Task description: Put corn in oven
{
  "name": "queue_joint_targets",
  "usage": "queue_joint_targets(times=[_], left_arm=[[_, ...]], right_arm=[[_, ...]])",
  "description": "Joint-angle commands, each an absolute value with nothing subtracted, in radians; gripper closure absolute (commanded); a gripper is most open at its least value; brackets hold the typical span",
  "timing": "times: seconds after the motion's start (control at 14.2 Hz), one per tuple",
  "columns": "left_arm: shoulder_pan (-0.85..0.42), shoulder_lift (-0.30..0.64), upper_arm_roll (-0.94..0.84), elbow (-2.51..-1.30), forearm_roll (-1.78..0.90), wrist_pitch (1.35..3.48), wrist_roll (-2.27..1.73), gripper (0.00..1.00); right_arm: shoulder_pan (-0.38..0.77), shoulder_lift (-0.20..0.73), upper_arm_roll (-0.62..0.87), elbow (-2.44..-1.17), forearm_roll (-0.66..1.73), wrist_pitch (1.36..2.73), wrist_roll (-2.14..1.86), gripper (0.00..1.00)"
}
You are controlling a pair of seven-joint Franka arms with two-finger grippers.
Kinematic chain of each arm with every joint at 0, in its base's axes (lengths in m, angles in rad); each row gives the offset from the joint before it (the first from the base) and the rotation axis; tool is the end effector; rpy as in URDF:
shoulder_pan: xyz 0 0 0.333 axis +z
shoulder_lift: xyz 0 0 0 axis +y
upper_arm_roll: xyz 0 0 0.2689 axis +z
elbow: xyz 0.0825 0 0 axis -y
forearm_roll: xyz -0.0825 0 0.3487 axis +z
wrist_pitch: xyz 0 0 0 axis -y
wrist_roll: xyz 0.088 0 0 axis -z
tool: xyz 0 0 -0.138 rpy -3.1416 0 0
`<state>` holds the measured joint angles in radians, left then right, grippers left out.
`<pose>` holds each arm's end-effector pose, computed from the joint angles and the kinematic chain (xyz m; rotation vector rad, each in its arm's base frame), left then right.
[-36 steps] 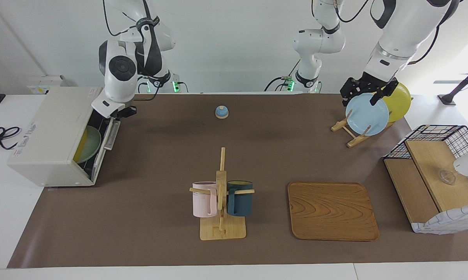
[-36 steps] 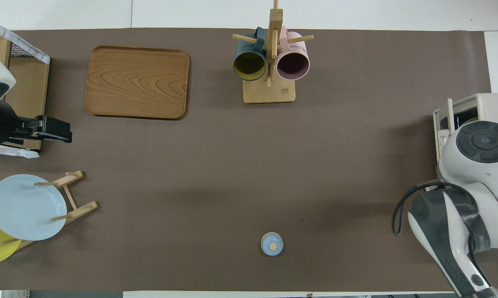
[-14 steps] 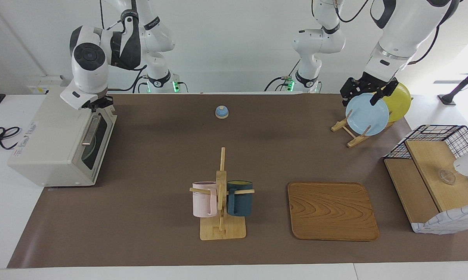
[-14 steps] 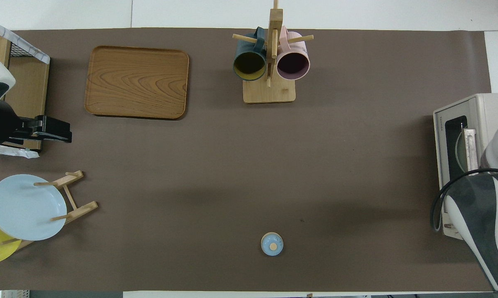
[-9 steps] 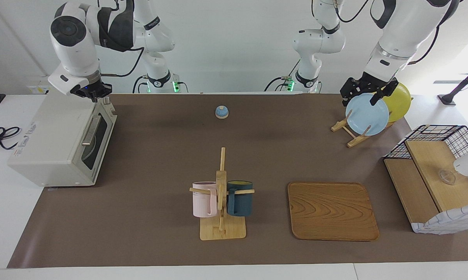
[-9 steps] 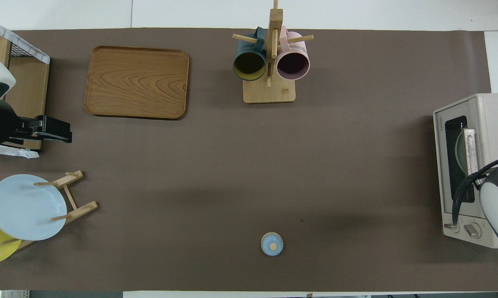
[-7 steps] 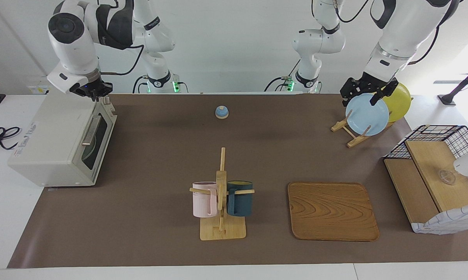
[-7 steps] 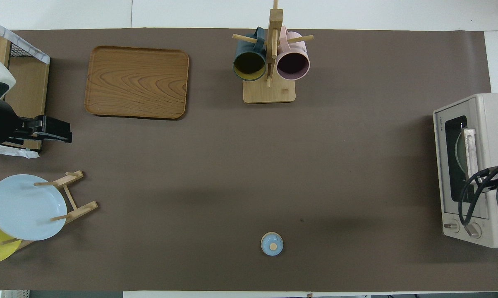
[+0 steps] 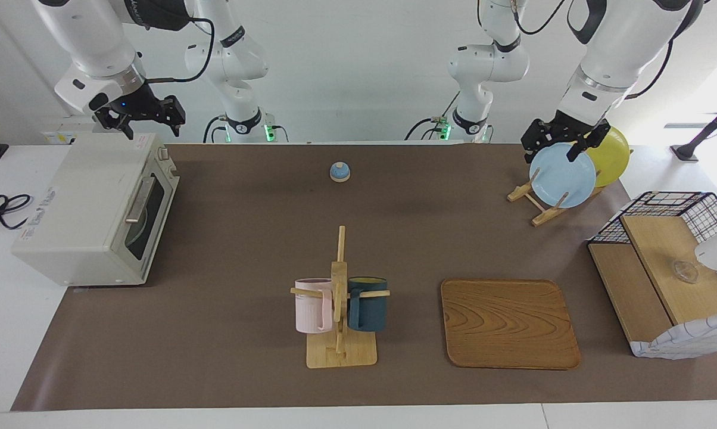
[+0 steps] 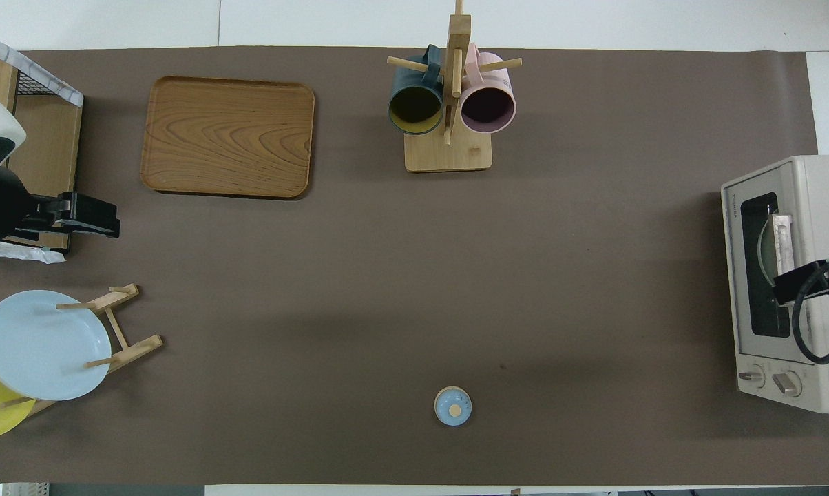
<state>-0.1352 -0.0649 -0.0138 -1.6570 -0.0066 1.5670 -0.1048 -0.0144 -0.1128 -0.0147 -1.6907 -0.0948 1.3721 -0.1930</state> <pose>0.4941 -0.0753 0.5416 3.1381 -0.0692 -0.0402 0.4583 -0.0281 0.5371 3.0453 0.2366 -0.3293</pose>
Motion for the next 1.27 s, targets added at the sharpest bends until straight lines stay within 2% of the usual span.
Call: queue_joint_targets(times=[0.0, 0.42, 1.2], left_arm=[[-0.123, -0.066, -0.021, -1.649, 0.005, 1.555, -0.1, 0.0], [-0.123, -0.064, -0.021, -1.649, 0.005, 1.555, -0.1, 0.0], [-0.123, -0.064, -0.02, -1.649, 0.005, 1.555, -0.1, 0.0]], right_arm=[[-0.029, -0.081, -0.017, -1.638, -0.054, 1.356, -0.207, 0.0], [-0.006, -0.022, -0.018, -1.563, -0.037, 1.355, -0.114, 0.0], [-0.031, -0.02, -0.017, -1.565, -0.032, 1.404, -0.1, 0.0]])
